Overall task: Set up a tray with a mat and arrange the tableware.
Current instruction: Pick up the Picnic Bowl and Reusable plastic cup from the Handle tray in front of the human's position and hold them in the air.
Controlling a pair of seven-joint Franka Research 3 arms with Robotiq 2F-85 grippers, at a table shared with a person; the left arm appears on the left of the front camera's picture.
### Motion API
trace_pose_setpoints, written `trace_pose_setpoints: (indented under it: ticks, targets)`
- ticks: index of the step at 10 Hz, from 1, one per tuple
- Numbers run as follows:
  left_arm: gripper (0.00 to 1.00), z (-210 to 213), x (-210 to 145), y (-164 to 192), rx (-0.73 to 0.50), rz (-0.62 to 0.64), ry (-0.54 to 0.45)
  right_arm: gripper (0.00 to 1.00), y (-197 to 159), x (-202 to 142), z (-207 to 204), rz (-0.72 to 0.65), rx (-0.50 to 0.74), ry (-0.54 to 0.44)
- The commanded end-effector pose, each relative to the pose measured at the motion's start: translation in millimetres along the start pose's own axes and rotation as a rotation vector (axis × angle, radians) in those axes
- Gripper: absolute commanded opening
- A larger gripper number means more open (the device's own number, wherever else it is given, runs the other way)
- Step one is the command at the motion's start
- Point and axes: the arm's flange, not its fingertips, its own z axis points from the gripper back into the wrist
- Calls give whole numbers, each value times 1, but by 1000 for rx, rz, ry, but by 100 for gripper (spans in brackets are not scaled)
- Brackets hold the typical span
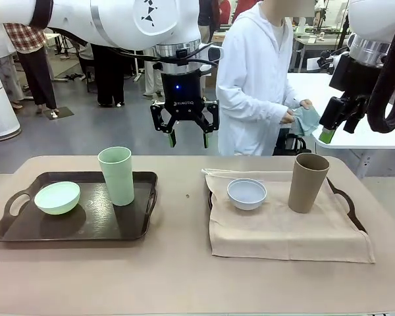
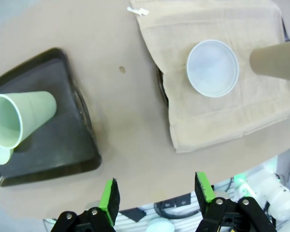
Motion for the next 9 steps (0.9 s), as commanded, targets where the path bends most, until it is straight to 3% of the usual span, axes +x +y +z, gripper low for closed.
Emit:
trace_pose_setpoints:
  ticks: [1,4,7,9]
  targets:
    - [82,2,0,2,-10,-9,-4,100,1,-4,-1,7,-5,6]
    - [82,0,0,0,0,0,0,100,0,0,0,0,0,0]
    - [82,4,-36,97,-61,-95,9,100,-20,-25,2,-121,-4,-8]
    - [82,6,-48,169,-111,-57,20,100,-37,-47,1,-215,16,7]
